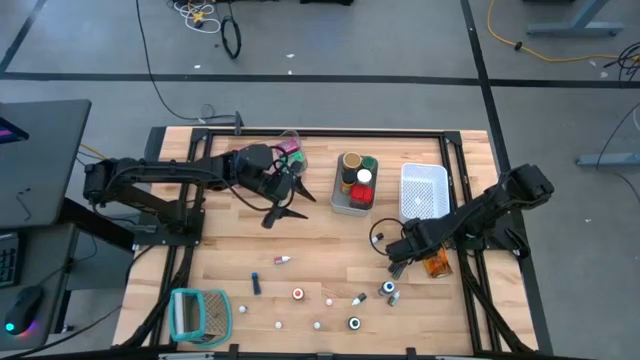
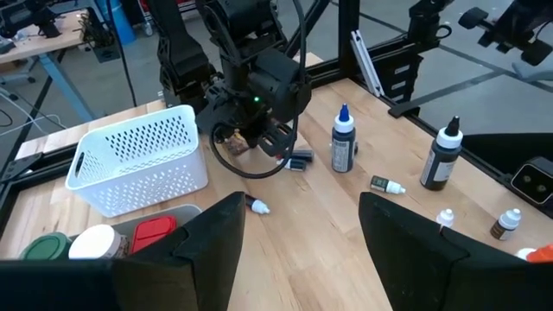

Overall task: Pick & Place Kitchen Items
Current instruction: Put the orange spice bag into the gray bin

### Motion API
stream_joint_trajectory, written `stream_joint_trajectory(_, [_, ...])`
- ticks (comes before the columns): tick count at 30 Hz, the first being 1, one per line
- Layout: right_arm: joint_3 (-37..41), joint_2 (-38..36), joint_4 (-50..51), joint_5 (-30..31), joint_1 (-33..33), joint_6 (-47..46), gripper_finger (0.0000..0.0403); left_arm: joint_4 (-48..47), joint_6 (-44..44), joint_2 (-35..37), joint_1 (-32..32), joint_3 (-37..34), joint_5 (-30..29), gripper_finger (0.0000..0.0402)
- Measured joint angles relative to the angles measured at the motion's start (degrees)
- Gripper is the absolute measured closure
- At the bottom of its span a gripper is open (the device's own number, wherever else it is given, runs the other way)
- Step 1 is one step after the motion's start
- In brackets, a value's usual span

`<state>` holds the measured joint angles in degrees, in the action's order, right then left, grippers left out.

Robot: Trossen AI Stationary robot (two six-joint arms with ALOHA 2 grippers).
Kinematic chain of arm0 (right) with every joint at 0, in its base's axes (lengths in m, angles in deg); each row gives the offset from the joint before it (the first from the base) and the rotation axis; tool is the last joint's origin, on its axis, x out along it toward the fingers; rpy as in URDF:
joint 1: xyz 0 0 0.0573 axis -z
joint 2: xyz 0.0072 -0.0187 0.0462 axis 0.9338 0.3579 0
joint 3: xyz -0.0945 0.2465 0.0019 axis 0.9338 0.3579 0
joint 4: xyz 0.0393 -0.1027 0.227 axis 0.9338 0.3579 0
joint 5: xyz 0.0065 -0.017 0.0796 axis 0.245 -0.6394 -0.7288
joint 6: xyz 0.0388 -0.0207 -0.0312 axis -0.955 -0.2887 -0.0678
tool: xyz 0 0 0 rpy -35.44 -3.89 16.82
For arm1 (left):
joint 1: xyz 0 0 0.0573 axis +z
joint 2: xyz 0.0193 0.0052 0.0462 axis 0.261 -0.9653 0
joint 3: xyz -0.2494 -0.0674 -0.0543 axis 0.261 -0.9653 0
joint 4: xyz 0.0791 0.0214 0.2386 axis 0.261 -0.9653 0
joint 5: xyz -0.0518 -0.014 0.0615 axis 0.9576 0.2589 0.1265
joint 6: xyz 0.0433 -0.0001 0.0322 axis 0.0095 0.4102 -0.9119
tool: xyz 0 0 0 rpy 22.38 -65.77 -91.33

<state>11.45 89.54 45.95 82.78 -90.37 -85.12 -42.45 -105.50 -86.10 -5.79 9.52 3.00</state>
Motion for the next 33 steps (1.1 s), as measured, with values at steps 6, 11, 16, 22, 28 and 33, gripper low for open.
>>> stream_joint_trajectory(6, [-5.6,0.8,1.1,1.2,-1.8,1.4,0.0398,-0.3,-0.3,0.0,0.0,0.0,0.0,0.0164])
stream_joint_trajectory(11, [-10.9,0.6,0.6,1.5,-2.6,2.4,0.0401,-0.2,-0.4,0.0,0.0,0.0,0.0,0.0164])
stream_joint_trajectory(16, [-12.9,0.5,0.4,4.9,-3.3,2.7,0.0401,-0.3,-0.4,0.0,0.0,0.0,0.0,0.0166])
stream_joint_trajectory(22, [-13.0,0.4,2.6,5.6,-3.2,3.2,0.0386,-0.3,-0.3,0.0,0.0,0.0,0.0,0.0164])
stream_joint_trajectory(28, [-12.3,0.3,3.6,5.8,-2.8,10.7,0.0357,-0.3,-0.3,0.0,0.0,0.0,0.0,0.0166])
stream_joint_trajectory(33, [-9.5,0.3,1.4,5.8,-1.9,13.4,0.0324,-0.2,0.0,0.0,0.0,0.0,0.0,0.0164])
